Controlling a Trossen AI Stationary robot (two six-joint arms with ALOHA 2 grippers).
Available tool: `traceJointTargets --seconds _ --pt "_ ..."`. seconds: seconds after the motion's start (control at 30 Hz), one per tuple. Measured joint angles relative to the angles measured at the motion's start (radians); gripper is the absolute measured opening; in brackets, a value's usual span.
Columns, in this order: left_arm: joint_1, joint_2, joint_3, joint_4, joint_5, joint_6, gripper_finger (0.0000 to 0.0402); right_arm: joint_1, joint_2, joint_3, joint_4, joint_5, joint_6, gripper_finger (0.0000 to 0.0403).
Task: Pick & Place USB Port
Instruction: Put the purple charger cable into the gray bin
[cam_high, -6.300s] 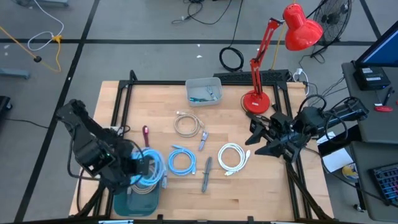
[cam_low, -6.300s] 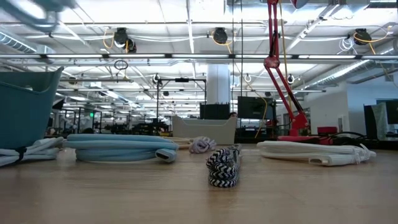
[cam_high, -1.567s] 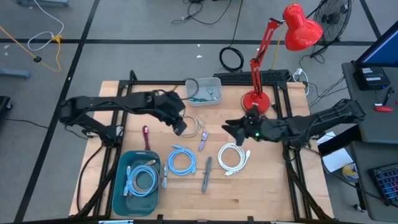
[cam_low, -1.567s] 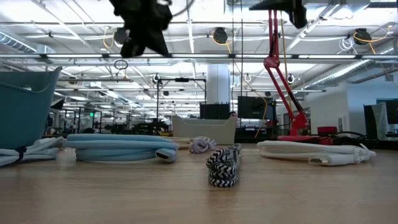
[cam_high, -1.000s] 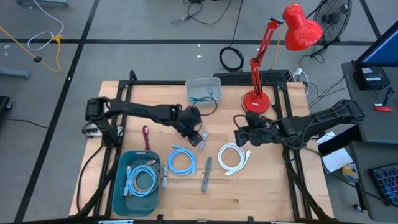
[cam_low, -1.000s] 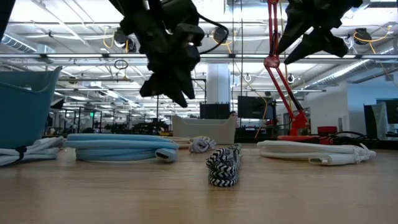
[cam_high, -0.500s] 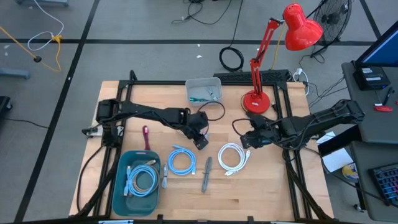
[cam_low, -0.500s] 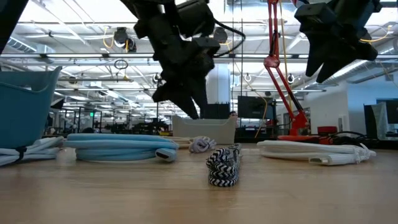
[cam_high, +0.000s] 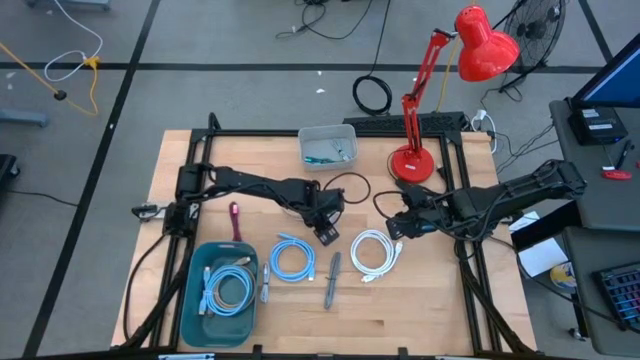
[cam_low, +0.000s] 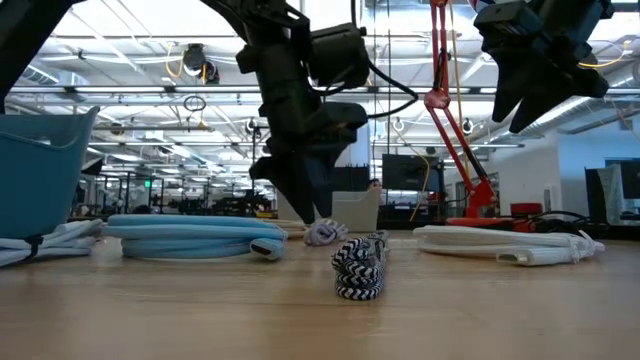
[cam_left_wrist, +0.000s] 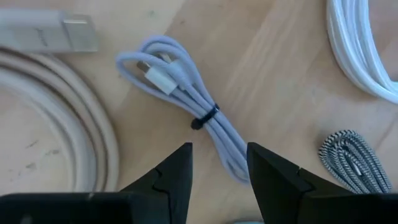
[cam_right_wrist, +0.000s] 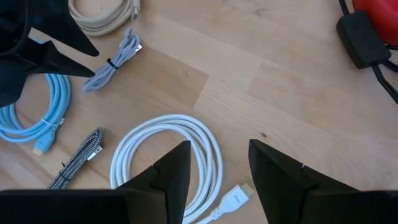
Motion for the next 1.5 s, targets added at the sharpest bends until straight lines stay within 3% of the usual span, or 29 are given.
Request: traceJointTargets --seconds 0.9,1.0,1.17,1.23,1.37,1.5 --pt "-0.023 0.058 -0.001 0.027 -0.012 -0.042 0.0152 0.000 0.001 0.000 0.011 0.002 -0.001 0.0157" --pt "-0.022 0.057 -0.001 0.027 -0.012 -0.042 0.0126 0.000 0.002 0.000 0.019 0.001 0.000 0.0157" --pt "-0.011 0.043 -0.002 0.022 0.020 -0.018 0.0037 0.000 0.002 0.000 0.065 0.001 0.000 0.0157" --pt "-0.008 0.035 -0.002 0.024 0.052 -0.007 0.0015 0.000 0.002 -0.014 0.148 0.001 0.001 0.0157" --pt "-0.008 0.006 -0.001 0.010 0.071 -0.011 0.0021 0.001 0.002 -0.103 0.436 -0.002 0.001 0.0157" --pt "-0.008 -0.096 -0.001 -0.015 -0.002 -0.018 0.0013 0.014 0.002 -0.257 0.846 0.032 0.034 0.0157"
